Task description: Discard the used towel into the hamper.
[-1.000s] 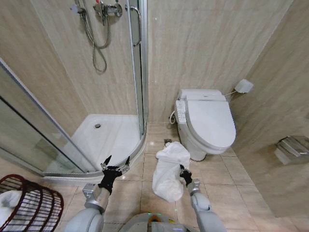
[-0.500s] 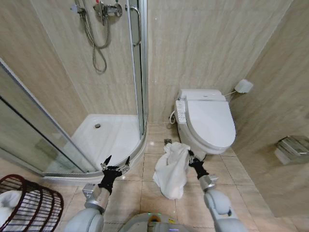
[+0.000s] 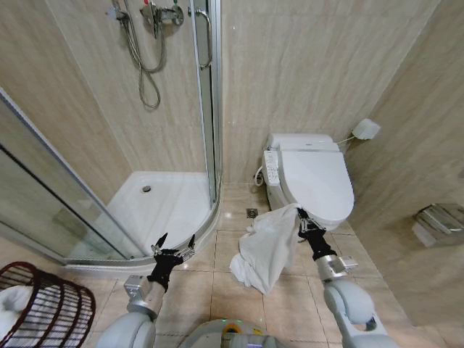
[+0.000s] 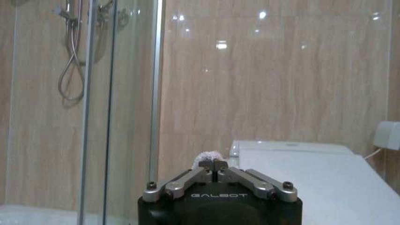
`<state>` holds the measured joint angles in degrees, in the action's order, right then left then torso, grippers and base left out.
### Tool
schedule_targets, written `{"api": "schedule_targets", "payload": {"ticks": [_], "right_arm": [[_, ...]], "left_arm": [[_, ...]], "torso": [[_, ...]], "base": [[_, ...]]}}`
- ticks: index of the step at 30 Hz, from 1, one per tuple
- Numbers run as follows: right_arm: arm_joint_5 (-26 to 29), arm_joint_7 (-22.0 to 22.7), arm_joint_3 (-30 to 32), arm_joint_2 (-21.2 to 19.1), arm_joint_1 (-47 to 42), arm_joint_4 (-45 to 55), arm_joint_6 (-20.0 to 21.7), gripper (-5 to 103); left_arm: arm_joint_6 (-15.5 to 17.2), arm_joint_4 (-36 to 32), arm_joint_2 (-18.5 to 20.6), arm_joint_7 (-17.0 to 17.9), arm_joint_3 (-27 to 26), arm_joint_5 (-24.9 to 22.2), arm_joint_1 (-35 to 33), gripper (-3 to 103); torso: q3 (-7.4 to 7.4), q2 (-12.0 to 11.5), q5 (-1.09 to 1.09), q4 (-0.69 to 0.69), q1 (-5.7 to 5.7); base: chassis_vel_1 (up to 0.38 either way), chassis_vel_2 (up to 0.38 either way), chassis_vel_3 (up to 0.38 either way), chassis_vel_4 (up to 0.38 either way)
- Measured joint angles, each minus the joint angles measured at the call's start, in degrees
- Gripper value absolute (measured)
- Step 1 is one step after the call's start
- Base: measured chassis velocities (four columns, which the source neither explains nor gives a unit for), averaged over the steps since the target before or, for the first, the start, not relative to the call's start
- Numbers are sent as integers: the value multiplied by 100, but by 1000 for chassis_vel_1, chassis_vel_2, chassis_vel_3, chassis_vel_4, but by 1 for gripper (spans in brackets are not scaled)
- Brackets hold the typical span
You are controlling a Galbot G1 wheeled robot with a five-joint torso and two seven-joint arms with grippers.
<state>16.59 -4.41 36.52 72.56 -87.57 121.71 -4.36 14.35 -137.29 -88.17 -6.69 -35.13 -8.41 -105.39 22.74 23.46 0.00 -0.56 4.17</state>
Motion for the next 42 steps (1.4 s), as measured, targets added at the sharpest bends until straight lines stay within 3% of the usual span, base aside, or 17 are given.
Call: {"api": "schedule_targets", "payload": {"ticks": [10, 42], "right_arm": [[125, 24, 250, -82, -161, 557, 24, 0], [512, 268, 654, -427, -96, 1633, 179, 0]], "left_arm": [[0, 0, 0, 0, 0, 0, 0, 100], [0, 0, 0, 0, 0, 0, 0, 100]], "torso": [[36, 63, -1, 1, 26], [508, 864, 0, 1, 355]], "base": [[0, 0, 0, 0], [0, 0, 0, 0]]}}
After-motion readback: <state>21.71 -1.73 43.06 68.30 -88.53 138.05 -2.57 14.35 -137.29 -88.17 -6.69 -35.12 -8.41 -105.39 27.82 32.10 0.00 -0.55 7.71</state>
